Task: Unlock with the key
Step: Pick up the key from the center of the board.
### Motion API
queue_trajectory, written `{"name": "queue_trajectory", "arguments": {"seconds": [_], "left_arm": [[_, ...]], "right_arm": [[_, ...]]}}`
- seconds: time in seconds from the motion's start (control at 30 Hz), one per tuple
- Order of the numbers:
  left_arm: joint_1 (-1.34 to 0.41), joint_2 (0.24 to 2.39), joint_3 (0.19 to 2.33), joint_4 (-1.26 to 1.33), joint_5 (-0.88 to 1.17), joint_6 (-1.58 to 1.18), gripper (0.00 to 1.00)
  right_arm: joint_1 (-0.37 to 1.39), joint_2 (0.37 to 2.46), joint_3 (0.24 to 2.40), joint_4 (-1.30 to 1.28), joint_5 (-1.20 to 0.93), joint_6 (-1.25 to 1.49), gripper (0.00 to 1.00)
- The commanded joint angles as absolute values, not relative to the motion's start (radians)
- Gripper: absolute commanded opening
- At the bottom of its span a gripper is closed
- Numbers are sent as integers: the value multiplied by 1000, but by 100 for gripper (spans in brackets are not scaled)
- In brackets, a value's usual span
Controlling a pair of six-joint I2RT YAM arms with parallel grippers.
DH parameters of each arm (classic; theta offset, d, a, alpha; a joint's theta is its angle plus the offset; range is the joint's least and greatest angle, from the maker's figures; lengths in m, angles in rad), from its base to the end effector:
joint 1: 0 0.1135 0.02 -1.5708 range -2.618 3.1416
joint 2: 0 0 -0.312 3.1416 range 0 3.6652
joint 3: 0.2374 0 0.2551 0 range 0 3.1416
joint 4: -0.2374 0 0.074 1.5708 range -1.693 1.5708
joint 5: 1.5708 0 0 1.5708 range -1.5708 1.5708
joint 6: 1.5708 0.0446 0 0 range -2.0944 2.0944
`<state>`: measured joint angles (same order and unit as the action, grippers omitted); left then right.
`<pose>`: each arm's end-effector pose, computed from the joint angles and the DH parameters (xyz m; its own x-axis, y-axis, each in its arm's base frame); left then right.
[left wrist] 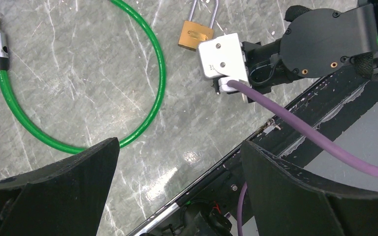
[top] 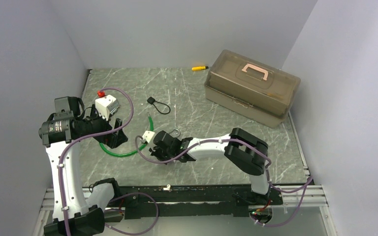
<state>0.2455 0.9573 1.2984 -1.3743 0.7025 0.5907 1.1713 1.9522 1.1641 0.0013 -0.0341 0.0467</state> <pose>0.1130 -0.0014 0.4153 -0.6166 0.2837 -0.7344 0.5765 0.7979 -0.1757 0.1687 0.4034 0.1856 -0.3185 -0.6345 -0.7042 -0.9162 0.3966 0.0571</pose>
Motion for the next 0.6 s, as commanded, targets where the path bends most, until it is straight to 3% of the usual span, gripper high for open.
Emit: {"name": "queue_trajectory", "arguments": {"seconds": [0.0, 0.4, 0.57], "left_arm": [[249, 947, 1326, -1374, 727, 600, 99], [248, 951, 1307, -1363, 737, 602, 99], [249, 947, 1308, -1384, 867, 640, 99]], "right_arm": [[1172, 1856, 1123, 37, -44, 44, 0], [1156, 1637, 1060, 101, -70, 68, 0], [1148, 1526, 1061, 112, -105, 99, 0]]}}
